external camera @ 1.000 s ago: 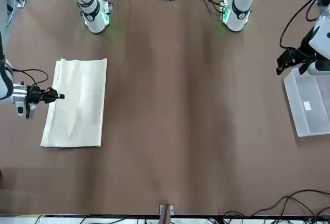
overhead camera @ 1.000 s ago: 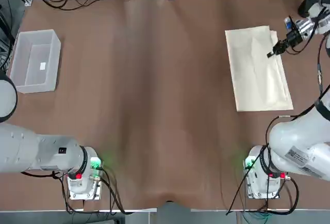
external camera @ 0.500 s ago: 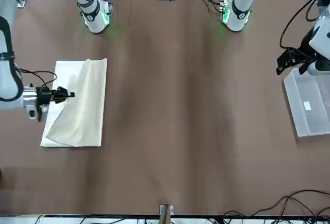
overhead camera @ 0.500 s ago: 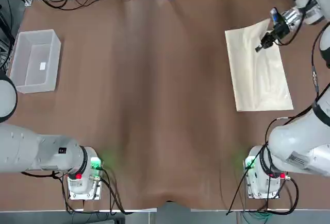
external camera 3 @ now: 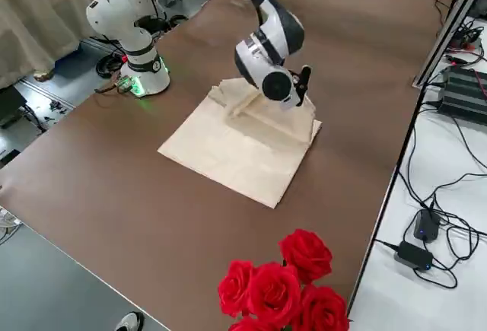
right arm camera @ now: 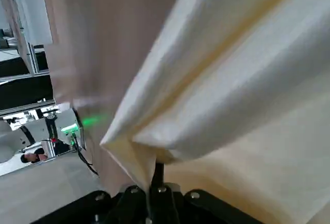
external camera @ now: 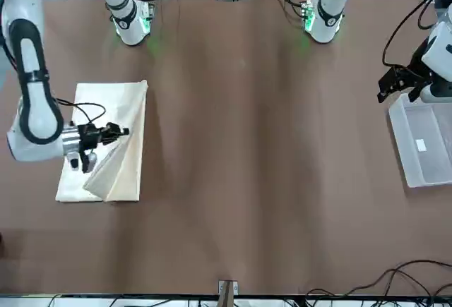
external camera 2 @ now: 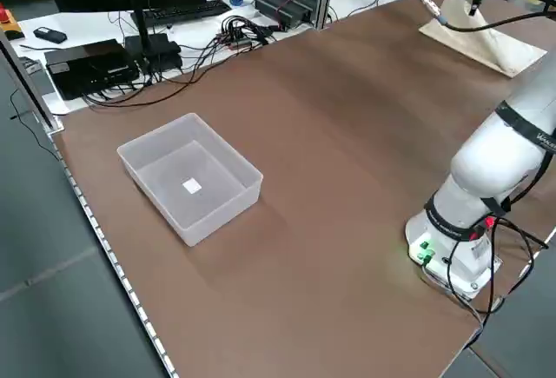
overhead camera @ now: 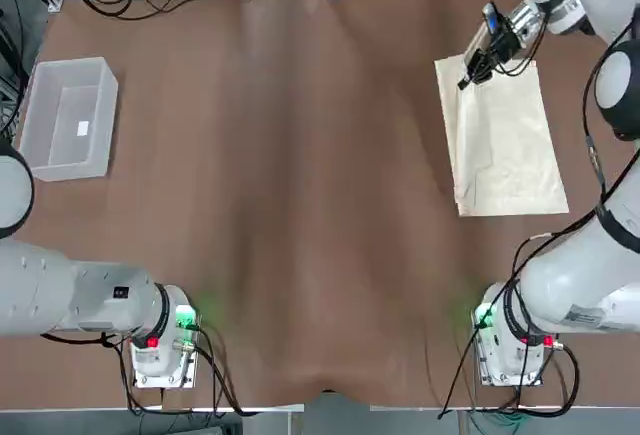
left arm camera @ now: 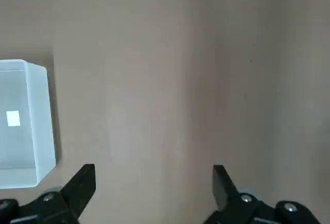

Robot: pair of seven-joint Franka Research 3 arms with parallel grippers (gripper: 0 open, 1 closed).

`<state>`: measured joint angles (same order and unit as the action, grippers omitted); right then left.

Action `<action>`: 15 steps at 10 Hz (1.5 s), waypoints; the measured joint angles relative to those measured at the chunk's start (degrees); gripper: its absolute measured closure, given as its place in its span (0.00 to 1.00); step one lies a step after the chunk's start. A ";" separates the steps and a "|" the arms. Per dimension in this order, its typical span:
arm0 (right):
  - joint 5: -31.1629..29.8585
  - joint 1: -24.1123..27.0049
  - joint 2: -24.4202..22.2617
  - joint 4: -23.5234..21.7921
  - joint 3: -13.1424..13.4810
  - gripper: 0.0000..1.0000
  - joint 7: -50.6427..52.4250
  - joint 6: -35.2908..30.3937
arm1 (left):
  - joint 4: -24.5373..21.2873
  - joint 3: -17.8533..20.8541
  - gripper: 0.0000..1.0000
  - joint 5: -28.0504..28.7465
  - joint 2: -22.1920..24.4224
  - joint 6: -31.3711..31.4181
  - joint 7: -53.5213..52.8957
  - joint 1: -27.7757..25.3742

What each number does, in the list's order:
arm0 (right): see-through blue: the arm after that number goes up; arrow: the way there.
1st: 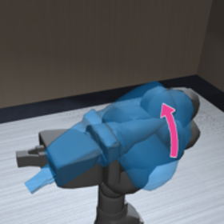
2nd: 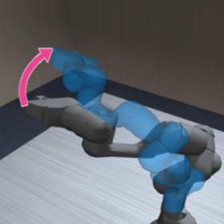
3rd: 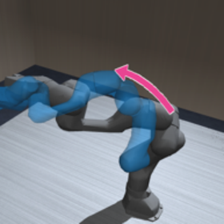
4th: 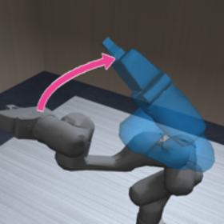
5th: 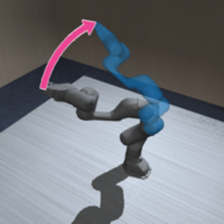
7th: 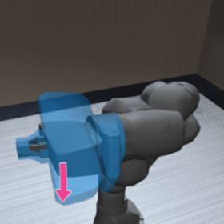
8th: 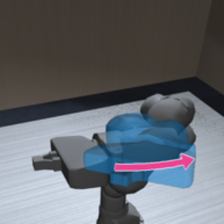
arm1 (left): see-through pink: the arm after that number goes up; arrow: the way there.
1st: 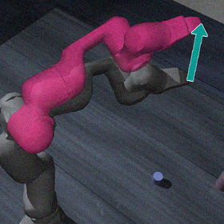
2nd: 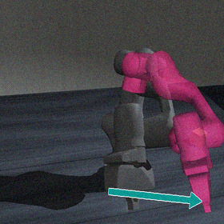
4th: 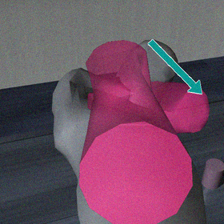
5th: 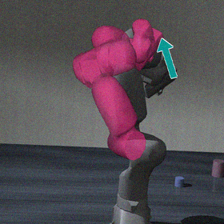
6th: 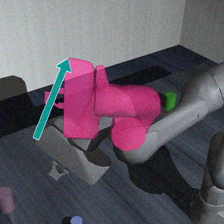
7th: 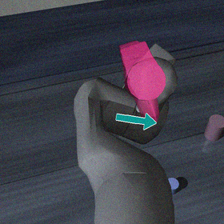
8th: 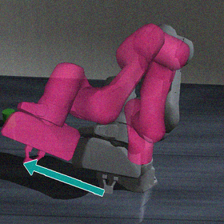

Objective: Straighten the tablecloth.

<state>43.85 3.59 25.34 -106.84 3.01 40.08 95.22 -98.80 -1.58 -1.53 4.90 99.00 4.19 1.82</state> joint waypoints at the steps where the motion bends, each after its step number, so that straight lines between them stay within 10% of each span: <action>1: 1.26 -2.19 -0.24 0.00 -0.02 0.97 -1.92 1.00 | 0.00 0.04 0.00 0.00 0.00 0.00 0.00 -0.04; 10: 21.76 -36.08 -0.84 1.21 -0.31 0.86 -19.85 32.19 | 0.45 0.32 0.00 0.00 0.00 0.00 0.00 -0.41; 15: 22.53 -38.81 -0.65 1.61 0.84 0.09 -21.65 36.23 | 0.50 0.35 0.00 0.00 0.00 0.00 -0.10 -0.43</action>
<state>66.38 -35.22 24.69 -105.23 3.85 18.43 131.45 -98.29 -1.23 -1.53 4.90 99.00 4.09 1.39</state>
